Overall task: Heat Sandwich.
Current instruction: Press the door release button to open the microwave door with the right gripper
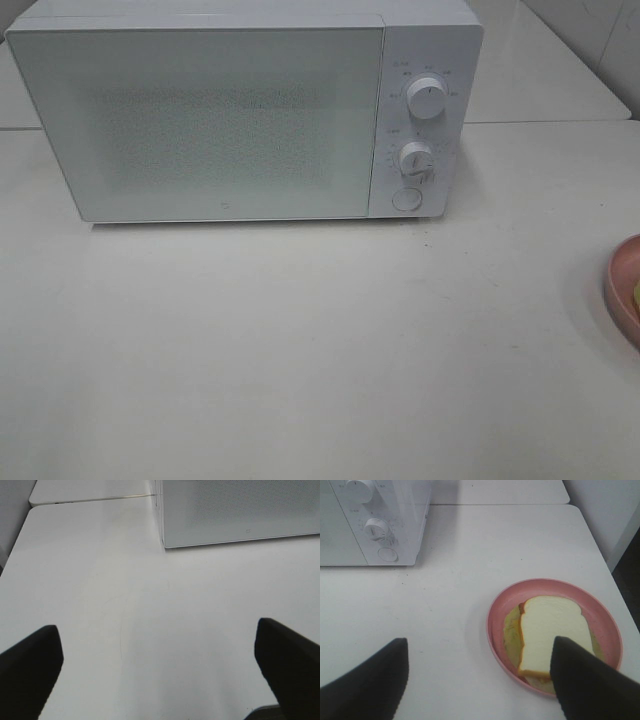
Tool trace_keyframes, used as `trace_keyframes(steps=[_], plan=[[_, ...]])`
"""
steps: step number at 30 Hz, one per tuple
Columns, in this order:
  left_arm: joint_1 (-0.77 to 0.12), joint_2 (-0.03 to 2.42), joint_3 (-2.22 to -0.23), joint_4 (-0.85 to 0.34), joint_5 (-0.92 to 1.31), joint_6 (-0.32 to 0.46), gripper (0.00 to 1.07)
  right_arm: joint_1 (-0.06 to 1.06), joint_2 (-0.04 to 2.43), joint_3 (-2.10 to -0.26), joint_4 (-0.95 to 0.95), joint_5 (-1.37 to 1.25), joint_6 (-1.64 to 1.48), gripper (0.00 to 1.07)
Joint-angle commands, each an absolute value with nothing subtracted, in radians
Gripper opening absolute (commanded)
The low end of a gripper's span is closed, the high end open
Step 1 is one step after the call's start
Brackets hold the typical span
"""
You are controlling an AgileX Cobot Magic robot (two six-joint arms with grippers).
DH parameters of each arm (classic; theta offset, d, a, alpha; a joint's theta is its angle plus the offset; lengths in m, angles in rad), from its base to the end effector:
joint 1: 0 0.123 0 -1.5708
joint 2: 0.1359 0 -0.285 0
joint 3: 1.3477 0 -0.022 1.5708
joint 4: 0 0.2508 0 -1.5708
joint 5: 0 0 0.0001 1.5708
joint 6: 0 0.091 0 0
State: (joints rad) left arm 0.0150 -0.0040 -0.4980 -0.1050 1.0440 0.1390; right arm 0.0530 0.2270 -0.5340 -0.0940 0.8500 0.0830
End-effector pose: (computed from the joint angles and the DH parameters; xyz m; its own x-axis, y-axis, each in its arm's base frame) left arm -0.0046 -0.0083 0.2784 -0.4297 0.0792 -0.8995 0.1039 0.9939 0.0378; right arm 0.0385 -0.0044 0.3009 -0.4373 -0.0024 -0.8993 0.0196 0.9997 -0.0122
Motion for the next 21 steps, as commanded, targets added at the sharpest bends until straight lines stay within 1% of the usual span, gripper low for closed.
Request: trace_keyframes(steps=[1, 21], plan=[[0.018, -0.03, -0.497, -0.113, 1.031, 0.132, 1.01, 0.047, 0.28, -0.54, -0.094, 0.783, 0.077, 0.75], [0.018, -0.03, -0.497, -0.113, 1.031, 0.132, 1.01, 0.047, 0.592, -0.54, -0.094, 0.478, 0.085, 0.75]])
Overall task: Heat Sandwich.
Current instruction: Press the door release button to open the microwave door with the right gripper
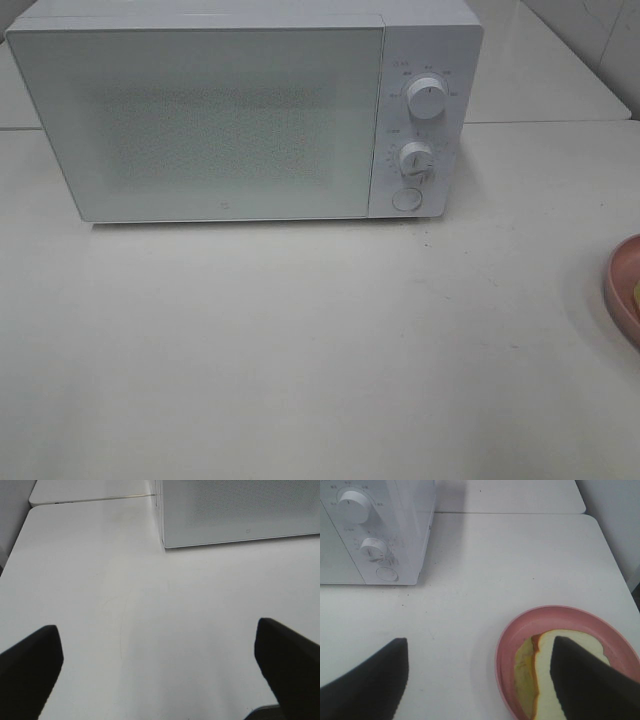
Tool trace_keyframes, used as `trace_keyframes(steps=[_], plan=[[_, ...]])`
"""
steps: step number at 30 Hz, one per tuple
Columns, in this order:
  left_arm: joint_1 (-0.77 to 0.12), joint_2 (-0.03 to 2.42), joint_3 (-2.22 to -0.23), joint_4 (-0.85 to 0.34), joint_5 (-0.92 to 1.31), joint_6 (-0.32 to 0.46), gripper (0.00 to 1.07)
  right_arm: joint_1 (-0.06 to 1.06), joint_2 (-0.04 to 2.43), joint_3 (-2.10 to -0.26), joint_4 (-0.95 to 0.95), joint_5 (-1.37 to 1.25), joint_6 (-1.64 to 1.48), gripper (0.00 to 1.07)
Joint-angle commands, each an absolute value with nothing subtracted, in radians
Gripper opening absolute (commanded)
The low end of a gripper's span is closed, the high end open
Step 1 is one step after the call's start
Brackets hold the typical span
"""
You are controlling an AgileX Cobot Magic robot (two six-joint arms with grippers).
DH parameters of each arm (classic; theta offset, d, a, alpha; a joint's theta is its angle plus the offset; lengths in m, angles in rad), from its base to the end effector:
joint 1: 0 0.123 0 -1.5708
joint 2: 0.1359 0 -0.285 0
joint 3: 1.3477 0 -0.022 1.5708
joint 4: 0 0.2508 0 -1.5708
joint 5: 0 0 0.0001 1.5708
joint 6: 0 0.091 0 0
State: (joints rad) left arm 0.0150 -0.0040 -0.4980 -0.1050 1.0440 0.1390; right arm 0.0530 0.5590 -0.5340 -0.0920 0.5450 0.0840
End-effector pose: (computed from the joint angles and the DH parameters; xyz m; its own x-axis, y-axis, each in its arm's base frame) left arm -0.0046 -0.0083 0.2784 -0.4297 0.0792 -0.8995 0.1039 0.9939 0.0378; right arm 0.1106 0.0015 0.3009 -0.4620 -0.0192 -0.8867 -0.0083 0.9998 -0.0174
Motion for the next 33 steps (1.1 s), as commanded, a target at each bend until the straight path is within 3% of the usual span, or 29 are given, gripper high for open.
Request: trace_keyframes(steps=[1, 22, 33], plan=[[0.018, -0.03, -0.497, -0.113, 1.031, 0.132, 1.01, 0.047, 0.605, -0.54, -0.094, 0.463, 0.085, 0.75], [0.018, -0.03, -0.497, -0.113, 1.031, 0.132, 1.01, 0.047, 0.897, -0.54, -0.094, 0.071, 0.085, 0.75], [0.018, -0.03, -0.497, -0.113, 1.031, 0.132, 1.01, 0.049, 1.09, -0.506, -0.094, -0.282, 0.084, 0.75]])
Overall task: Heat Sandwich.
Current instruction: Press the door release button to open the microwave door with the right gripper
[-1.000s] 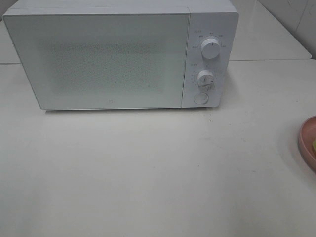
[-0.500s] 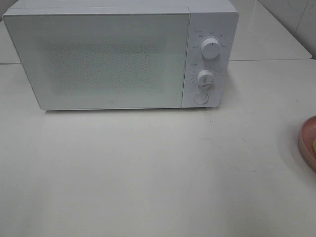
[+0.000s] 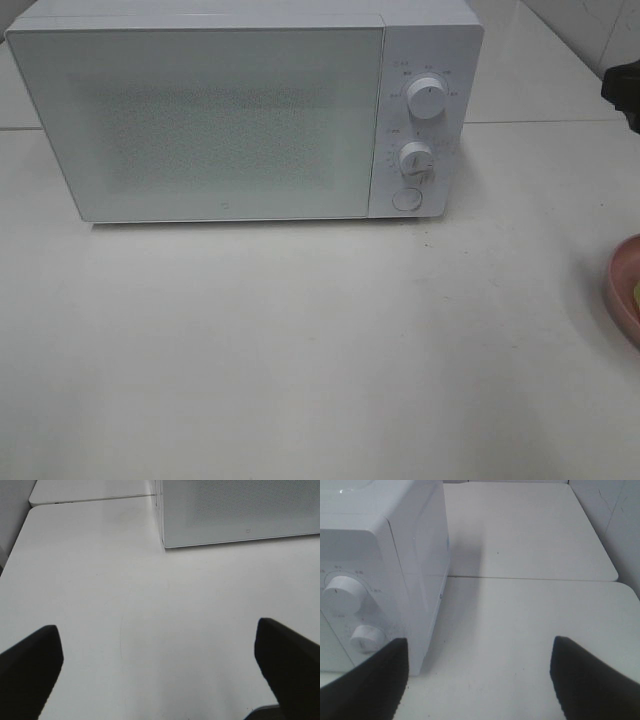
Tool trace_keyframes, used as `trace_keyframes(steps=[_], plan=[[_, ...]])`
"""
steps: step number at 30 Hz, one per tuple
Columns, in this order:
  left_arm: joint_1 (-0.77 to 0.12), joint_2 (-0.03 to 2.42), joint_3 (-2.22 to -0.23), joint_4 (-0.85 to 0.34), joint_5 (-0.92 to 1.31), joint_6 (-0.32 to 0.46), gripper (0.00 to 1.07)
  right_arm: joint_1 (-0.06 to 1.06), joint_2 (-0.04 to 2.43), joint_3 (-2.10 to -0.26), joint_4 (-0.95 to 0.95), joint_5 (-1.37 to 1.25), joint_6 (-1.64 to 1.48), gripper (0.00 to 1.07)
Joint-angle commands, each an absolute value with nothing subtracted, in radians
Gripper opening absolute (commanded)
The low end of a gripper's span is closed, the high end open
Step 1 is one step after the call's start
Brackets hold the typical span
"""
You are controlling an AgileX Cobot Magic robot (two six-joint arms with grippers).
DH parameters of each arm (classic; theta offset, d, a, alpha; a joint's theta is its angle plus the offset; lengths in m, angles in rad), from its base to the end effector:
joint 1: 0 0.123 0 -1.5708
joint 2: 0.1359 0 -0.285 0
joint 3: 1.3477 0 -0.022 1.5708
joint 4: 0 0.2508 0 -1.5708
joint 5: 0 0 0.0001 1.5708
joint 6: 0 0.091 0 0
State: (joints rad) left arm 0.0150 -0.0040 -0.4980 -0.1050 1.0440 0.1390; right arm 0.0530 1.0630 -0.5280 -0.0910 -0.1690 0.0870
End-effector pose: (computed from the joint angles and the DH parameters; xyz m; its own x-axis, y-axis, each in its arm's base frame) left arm -0.0046 -0.0083 0.2784 -0.4297 0.0792 -0.8995 0.1039 0.9939 0.0378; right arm 0.2191 0.0130 0.2746 -0.2753 -0.0173 -0.9612 -0.0684 0.9977 0.0016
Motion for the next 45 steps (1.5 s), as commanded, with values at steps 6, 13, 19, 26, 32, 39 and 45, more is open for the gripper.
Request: trace_keyframes(steps=[6, 13, 19, 26, 32, 39, 45], plan=[[0.018, -0.03, -0.497, -0.113, 1.031, 0.132, 1.01, 0.049, 1.144, -0.428, -0.066, -0.486, 0.07, 0.75], [0.018, -0.03, -0.497, -0.113, 1.031, 0.132, 1.01, 0.049, 1.19, -0.364, 0.009, -0.621, -0.008, 0.75], [0.018, -0.03, -0.497, -0.113, 1.031, 0.132, 1.01, 0.136, 1.288, -0.304, 0.163, -0.796, -0.089, 0.75], [0.018, -0.03, -0.497, -0.113, 1.031, 0.132, 1.01, 0.299, 1.433, -0.302, 0.327, -0.848, -0.145, 0.75], [0.018, -0.03, -0.497, -0.113, 1.031, 0.132, 1.01, 0.43, 1.549, -0.302, 0.46, -0.995, -0.152, 0.75], [0.018, -0.03, -0.497, -0.113, 1.031, 0.132, 1.01, 0.554, 1.619, -0.304, 0.552, -1.097, -0.184, 0.75], [0.018, -0.03, -0.497, -0.113, 1.031, 0.132, 1.01, 0.679, 1.657, -0.318, 0.685, -1.124, -0.193, 0.75]])
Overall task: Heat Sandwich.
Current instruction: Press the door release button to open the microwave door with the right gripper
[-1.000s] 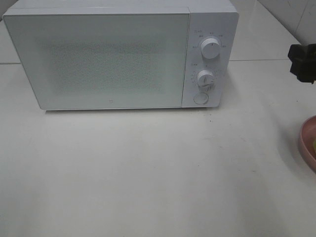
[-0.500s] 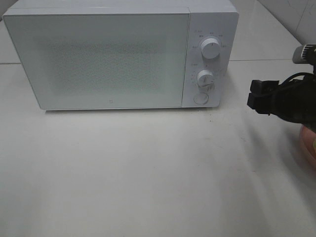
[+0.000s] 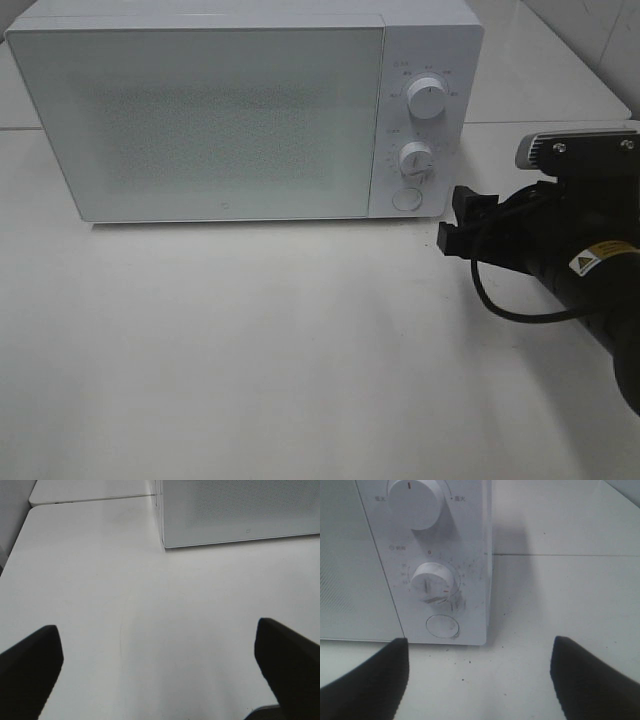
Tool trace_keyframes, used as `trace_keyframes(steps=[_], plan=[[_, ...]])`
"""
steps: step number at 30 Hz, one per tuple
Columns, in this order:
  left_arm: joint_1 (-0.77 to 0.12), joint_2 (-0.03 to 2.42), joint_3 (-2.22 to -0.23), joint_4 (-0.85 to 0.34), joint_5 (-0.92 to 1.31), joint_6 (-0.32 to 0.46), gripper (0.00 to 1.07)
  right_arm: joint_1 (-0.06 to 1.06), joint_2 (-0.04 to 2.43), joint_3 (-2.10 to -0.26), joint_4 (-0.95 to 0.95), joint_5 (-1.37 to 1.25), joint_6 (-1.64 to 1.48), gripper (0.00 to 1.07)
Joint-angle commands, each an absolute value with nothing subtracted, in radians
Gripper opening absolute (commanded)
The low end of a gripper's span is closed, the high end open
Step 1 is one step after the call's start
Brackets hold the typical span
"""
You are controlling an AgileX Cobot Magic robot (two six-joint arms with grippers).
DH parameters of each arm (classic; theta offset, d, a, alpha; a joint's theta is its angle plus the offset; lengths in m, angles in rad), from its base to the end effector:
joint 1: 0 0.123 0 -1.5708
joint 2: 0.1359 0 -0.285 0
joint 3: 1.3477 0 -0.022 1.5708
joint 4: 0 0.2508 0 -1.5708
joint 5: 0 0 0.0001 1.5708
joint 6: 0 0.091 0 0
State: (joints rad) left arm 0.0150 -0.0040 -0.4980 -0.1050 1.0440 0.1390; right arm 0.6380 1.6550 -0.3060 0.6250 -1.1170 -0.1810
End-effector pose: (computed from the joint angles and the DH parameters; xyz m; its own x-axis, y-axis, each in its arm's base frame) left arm -0.0046 -0.0083 0.2784 -0.4297 0.0792 -0.8995 0.1039 0.9939 0.0378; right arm 0.2171 0.1014 0.1510 -0.1956 -0.0126 -0.9806 -0.0716 0.9974 0.0014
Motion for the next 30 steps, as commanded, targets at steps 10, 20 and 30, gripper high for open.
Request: trace_keyframes(steps=[10, 20, 30], plan=[[0.018, -0.03, -0.497, -0.113, 1.031, 0.132, 1.01, 0.74, 1.657, -0.35, 0.761, -1.109, -0.193, 0.75], [0.018, -0.03, -0.497, -0.113, 1.031, 0.132, 1.01, 0.74, 1.657, -0.35, 0.768, -1.109, -0.138, 0.75], [0.018, -0.03, -0.497, -0.113, 1.031, 0.132, 1.01, 0.74, 1.657, -0.35, 0.768, -1.07, 0.414, 0.75]])
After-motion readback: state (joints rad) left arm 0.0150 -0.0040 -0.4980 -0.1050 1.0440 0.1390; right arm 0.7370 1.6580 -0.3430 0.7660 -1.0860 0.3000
